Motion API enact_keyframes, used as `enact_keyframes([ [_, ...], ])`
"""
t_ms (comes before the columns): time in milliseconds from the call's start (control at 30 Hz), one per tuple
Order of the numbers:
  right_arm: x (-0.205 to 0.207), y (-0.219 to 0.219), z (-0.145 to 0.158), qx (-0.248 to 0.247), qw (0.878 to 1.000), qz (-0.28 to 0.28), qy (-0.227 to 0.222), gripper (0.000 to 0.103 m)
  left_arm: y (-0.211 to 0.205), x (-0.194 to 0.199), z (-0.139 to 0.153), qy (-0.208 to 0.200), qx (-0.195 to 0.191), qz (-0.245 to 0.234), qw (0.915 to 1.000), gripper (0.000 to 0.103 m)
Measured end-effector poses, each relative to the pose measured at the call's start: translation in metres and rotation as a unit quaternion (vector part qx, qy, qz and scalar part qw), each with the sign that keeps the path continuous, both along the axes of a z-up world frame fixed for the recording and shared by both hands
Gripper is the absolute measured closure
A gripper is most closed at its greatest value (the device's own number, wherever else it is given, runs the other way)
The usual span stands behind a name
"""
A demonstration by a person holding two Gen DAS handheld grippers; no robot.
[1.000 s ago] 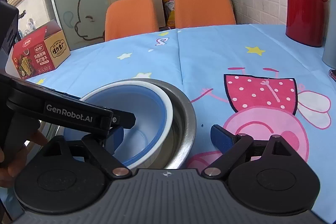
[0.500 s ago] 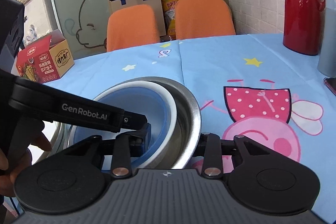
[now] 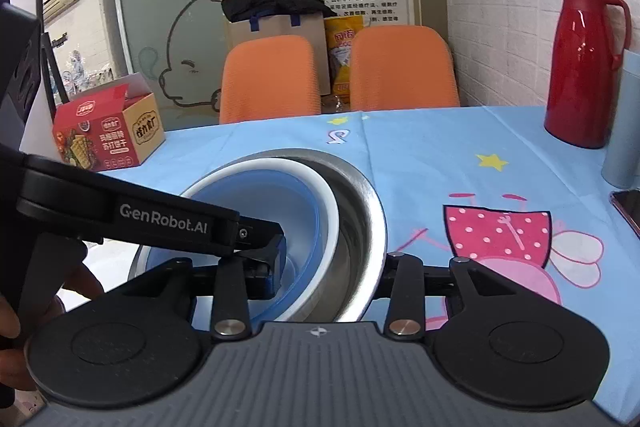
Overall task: Organize plates and bowls
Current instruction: 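Lift the nested bowls with the left gripper toward the plate stack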
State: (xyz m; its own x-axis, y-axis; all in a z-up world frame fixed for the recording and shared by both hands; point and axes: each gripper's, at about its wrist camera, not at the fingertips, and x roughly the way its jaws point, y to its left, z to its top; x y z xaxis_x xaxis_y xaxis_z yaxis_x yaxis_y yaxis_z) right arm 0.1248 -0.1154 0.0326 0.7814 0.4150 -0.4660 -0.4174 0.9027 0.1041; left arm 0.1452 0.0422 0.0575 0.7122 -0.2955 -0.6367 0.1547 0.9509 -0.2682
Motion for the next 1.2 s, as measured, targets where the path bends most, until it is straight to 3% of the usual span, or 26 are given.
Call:
enact_keyframes([
  [233,-0.01,0.058,0.003,-0.003,0.998,0.065,-0.001,0.032,0.063,-0.037,0.004,-0.011,0.004,0.065,0.9978,0.057],
  [533,-0.03,0.131,-0.007,-0.014,0.986,0.167,0.02,0.026,0.137,-0.082,-0.008,0.004,0.023,0.158,0.9871,0.055],
  [700,-0.032,0.139,-0.011,-0.018,0.983,0.178,0.032,0.026,0.147,-0.084,-0.015,0.008,0.023,0.164,0.9861,0.055],
  [1000,-0.016,0.128,-0.021,-0.02,0.988,0.148,0.046,0.024,0.13,-0.055,-0.026,0.017,0.024,0.138,0.9901,0.053],
  [1100,-0.011,0.13,-0.026,-0.019,0.986,0.158,0.059,0.009,0.129,-0.053,-0.027,0.015,0.022,0.137,0.9902,0.05],
  [1167,-0.01,0.128,-0.026,-0.012,0.985,0.16,0.058,0.0,0.129,-0.054,-0.024,0.01,0.023,0.139,0.99,0.036],
  [1200,-0.009,0.126,-0.024,-0.006,0.986,0.156,0.054,0.0,0.129,-0.056,-0.02,0.002,0.028,0.143,0.9893,0.035],
])
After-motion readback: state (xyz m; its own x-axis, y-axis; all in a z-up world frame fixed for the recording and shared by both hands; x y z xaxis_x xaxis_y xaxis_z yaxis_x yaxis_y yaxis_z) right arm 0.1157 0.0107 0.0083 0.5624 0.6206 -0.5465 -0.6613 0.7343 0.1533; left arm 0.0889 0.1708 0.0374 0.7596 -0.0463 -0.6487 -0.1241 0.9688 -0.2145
